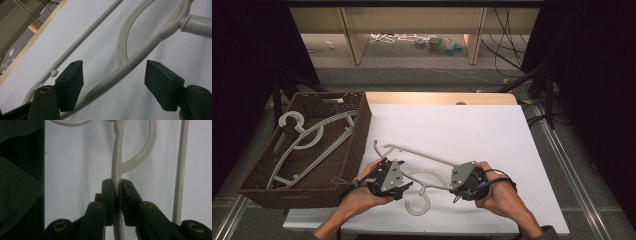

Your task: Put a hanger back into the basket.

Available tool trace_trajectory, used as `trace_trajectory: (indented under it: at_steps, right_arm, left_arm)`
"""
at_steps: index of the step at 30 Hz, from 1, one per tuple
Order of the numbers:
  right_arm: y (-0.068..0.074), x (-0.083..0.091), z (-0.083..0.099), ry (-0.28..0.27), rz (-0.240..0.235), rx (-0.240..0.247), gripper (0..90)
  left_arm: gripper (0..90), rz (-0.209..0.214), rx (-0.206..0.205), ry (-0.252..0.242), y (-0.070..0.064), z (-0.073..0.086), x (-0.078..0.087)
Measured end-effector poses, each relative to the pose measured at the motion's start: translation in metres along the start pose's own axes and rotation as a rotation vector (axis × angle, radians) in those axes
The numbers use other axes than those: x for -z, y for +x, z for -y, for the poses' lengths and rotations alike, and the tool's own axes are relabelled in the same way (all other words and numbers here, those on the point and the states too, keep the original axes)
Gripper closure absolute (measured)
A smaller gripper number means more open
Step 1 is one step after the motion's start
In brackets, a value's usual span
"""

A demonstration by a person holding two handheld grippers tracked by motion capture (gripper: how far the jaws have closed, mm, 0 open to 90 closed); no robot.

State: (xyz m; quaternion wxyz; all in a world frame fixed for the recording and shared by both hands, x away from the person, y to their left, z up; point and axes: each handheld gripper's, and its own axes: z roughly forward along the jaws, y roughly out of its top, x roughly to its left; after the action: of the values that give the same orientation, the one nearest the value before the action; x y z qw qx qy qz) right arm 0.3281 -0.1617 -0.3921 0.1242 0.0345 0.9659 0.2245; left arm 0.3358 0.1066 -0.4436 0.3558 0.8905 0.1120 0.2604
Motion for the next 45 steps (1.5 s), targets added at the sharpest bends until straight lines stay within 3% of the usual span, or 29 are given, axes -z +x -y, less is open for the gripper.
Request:
trace_trajectory:
  at_steps: [5, 9, 12, 14, 17, 20, 24, 26, 27, 28, 34, 38, 39, 44, 45]
  right_arm:
    - [0.003, 0.002, -0.003, 0.011, -0.040, 0.023, 82.3]
    - [0.003, 0.002, -0.004, 0.010, -0.048, 0.028, 82.3]
    - [0.003, 0.001, -0.002, 0.002, -0.072, 0.029, 82.3]
    - [0.004, 0.002, -0.001, 0.008, -0.071, 0.032, 82.3]
    - [0.001, 0.002, 0.002, -0.004, -0.085, 0.035, 82.3]
    - [0.000, 0.004, 0.004, -0.011, -0.085, 0.031, 82.3]
    - [-0.004, 0.005, 0.009, -0.034, -0.090, 0.032, 82.1]
    - [-0.005, 0.007, 0.011, -0.060, -0.067, 0.034, 81.2]
    - [-0.006, 0.008, 0.011, -0.052, -0.084, 0.036, 80.7]
    - [-0.006, 0.009, 0.012, -0.050, -0.092, 0.024, 80.0]
    - [-0.013, 0.006, 0.020, -0.110, -0.036, -0.034, 73.9]
    - [-0.016, 0.010, 0.019, -0.187, 0.003, -0.106, 60.0]
    - [-0.017, 0.010, 0.018, -0.198, 0.015, -0.117, 56.4]
    - [-0.019, 0.011, 0.018, -0.244, 0.116, -0.226, 37.7]
    - [-0.020, 0.013, 0.018, -0.246, 0.116, -0.238, 35.2]
  left_arm:
    - [44.1, 0.006, -0.058, -0.009, -0.004, -0.002, 0.001]
    - [58.1, 0.058, -0.101, -0.016, -0.006, -0.002, 0.002]
    - [65.6, 0.061, -0.201, 0.003, -0.009, -0.005, 0.004]
    - [67.3, 0.047, -0.244, 0.002, -0.011, -0.006, 0.005]
    - [68.0, 0.064, -0.248, -0.018, -0.011, -0.006, 0.006]
    - [69.9, 0.055, -0.307, -0.017, -0.012, -0.009, 0.009]
    - [73.4, 0.089, -0.332, -0.030, -0.016, -0.010, 0.009]
    - [76.1, 0.104, -0.371, -0.031, -0.017, -0.011, 0.007]
    - [76.8, 0.111, -0.385, -0.019, -0.018, -0.012, 0.007]
    - [77.6, 0.114, -0.374, -0.010, -0.020, -0.012, 0.008]
    - [79.4, 0.119, -0.345, -0.024, -0.020, -0.018, 0.016]
    - [79.4, 0.129, -0.321, 0.004, -0.015, -0.018, 0.018]
    - [79.4, 0.129, -0.313, -0.009, -0.013, -0.017, 0.017]
    - [79.4, 0.121, -0.206, 0.002, -0.007, -0.015, 0.018]
    - [79.4, 0.120, -0.177, -0.003, -0.005, -0.016, 0.019]
